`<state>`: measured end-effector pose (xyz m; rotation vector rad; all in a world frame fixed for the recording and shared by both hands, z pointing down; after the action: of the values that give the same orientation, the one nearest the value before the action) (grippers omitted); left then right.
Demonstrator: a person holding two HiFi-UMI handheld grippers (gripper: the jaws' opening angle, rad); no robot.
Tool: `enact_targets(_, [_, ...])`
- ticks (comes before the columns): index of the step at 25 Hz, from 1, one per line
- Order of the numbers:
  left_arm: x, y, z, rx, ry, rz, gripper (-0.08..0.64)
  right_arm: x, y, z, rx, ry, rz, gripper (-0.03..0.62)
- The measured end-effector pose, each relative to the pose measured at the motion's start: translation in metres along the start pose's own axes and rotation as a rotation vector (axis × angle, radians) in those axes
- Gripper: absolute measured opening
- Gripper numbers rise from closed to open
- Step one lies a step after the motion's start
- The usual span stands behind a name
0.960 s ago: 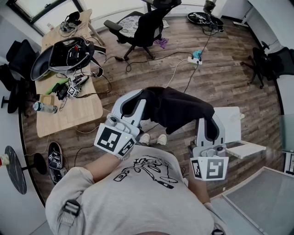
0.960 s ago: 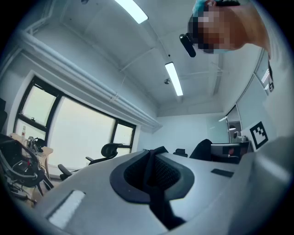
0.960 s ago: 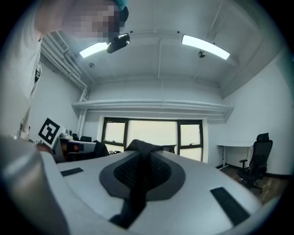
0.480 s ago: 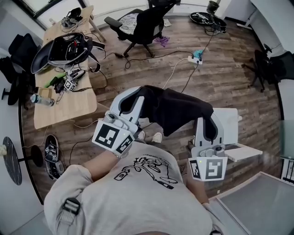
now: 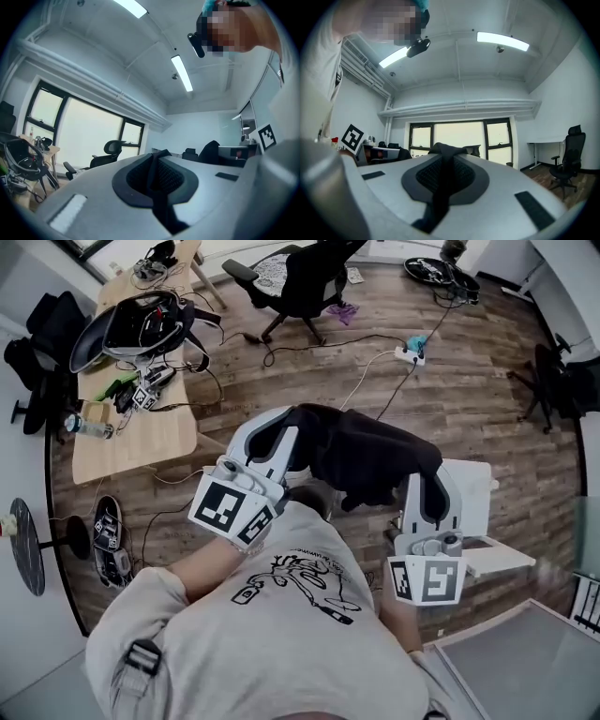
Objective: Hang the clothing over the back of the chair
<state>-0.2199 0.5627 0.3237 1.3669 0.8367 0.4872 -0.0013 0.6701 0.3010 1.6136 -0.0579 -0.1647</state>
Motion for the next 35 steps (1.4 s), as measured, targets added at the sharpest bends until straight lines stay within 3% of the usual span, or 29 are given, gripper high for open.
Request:
enact_targets(7, [-0.022, -0.001, 0.043, 0.013, -0.012, -0.011, 0.005, 0.026, 0.005, 0.043, -0.009, -0.012, 0.01, 0.009])
enact_targets(16, [-0.111, -0.026, 0.118, 0.03, -0.017, -0.028, 0.005, 0.041, 0.002, 0.181, 0.007, -0.052, -0.009, 0.009])
enact_targets(26, [-0.226, -0.071, 0.181, 0.073, -0.004, -0.033, 0.005, 0.042, -0.013, 0.316, 0.043, 0.012, -0.04, 0.009])
enact_targets(35, [-0.268, -0.082, 0.216, 0.066, 0.021, -0.03, 0.005, 0.045, -0.016, 0.37, 0.067, 0.028, -0.043, 0.009])
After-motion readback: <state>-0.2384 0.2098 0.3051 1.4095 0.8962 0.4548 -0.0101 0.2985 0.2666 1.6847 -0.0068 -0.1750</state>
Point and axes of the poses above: the fingertips, and each gripper's own axes: z forward along the fingers, x to its right, y out of its underside, the point moved 7 cm from there along -z, backward along the fingers, and after that the axes turned 4 degrees about -z, right-handed, at the moved point
